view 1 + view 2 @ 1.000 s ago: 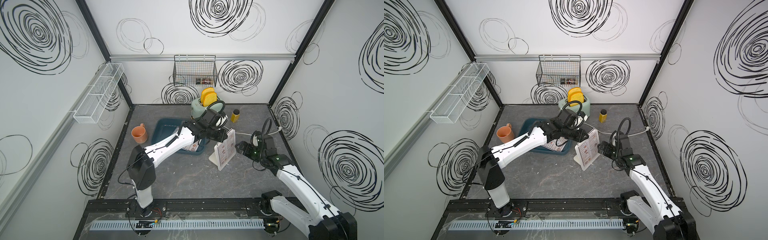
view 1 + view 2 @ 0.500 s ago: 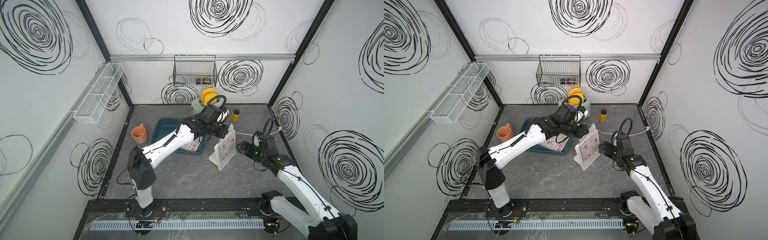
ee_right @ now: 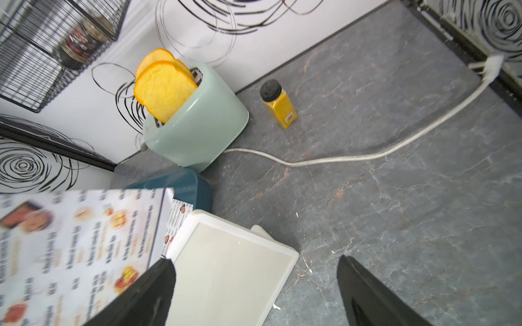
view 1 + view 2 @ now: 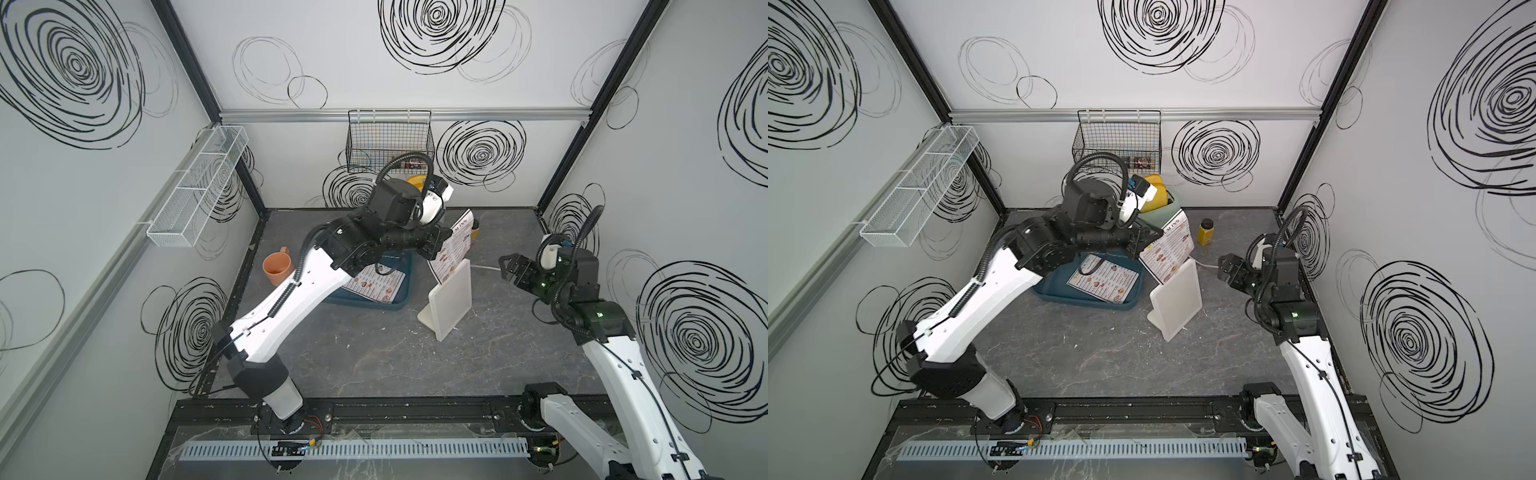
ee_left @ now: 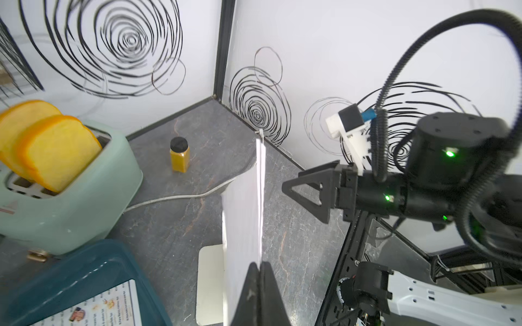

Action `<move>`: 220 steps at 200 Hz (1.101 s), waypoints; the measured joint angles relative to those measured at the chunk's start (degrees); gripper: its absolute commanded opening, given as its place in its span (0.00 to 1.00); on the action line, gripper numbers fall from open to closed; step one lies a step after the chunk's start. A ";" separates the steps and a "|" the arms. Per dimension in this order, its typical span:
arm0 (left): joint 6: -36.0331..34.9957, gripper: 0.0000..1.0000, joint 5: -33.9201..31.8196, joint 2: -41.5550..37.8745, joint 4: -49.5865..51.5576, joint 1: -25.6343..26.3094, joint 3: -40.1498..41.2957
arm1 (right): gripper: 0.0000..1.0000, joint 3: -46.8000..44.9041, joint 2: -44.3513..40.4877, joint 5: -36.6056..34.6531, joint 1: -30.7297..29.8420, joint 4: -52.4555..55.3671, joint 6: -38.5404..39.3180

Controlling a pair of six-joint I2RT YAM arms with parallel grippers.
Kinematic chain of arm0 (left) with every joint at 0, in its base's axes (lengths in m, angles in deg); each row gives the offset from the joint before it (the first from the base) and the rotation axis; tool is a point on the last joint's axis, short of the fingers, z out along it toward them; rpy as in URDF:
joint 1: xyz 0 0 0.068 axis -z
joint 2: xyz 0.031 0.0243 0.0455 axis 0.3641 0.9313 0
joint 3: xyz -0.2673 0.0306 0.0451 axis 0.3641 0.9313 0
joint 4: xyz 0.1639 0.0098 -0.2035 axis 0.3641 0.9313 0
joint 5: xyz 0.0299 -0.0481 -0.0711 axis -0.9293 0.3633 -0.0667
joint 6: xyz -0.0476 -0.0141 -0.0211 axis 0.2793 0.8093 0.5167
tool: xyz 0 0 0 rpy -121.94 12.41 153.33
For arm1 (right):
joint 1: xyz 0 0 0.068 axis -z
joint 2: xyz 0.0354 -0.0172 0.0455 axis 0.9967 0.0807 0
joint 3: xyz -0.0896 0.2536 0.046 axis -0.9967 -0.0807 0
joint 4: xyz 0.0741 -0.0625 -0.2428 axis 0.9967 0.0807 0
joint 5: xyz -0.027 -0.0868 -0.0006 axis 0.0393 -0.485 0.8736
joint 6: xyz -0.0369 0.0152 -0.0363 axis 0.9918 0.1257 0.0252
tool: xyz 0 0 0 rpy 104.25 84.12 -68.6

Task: Replace the menus in the menu holders
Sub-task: Take out the menu from the menu holder.

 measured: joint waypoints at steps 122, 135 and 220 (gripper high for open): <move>-17.64 0.00 21.20 -32.54 11.43 8.59 46.01 | 0.92 4.35 5.22 -0.04 0.28 1.07 4.72; -18.73 0.00 25.03 -33.57 10.86 8.72 48.48 | 0.92 4.35 5.22 0.00 0.28 1.07 4.79; -42.62 0.00 22.80 -16.65 3.37 -10.95 57.99 | 0.92 3.93 5.22 -0.09 0.28 1.05 5.16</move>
